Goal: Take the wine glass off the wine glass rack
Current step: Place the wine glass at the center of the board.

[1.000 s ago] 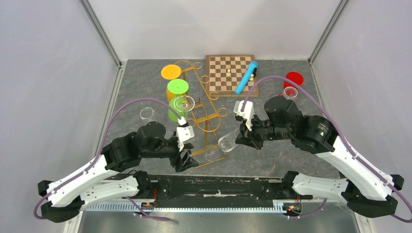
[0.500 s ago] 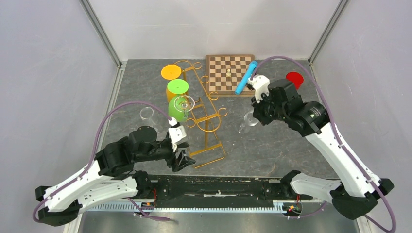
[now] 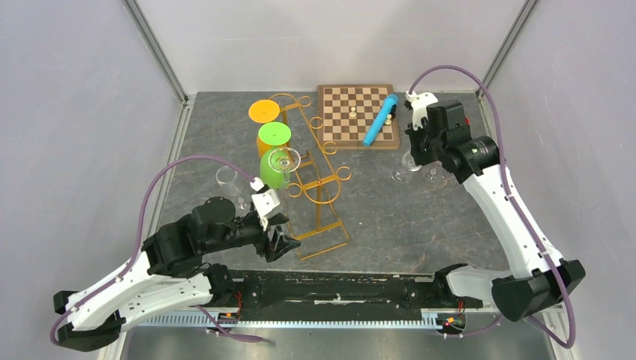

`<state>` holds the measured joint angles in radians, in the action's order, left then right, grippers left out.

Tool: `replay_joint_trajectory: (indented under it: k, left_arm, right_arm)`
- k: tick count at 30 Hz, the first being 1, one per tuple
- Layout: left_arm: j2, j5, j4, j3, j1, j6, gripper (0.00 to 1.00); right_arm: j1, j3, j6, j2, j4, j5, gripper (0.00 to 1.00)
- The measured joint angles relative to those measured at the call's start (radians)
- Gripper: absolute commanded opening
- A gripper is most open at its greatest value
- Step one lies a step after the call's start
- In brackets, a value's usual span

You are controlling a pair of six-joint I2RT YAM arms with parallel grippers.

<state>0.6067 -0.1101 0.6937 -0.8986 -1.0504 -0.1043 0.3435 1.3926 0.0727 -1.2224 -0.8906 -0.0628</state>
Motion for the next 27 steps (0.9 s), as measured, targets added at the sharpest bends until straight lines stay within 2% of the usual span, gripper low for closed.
replay_joint_trajectory:
  k: [11, 27]
  left_arm:
    - [-0.043, 0.01, -0.017, 0.043, 0.0, -0.001, 0.74]
    - [-0.044, 0.025, -0.019, 0.049, 0.0, -0.001, 0.74]
  right_arm:
    - [-0.102, 0.029, 0.006, -0.091, 0.013, -0.032, 0.0]
    - [-0.112, 0.066, 0.011, -0.108, -0.023, 0.032, 0.0]
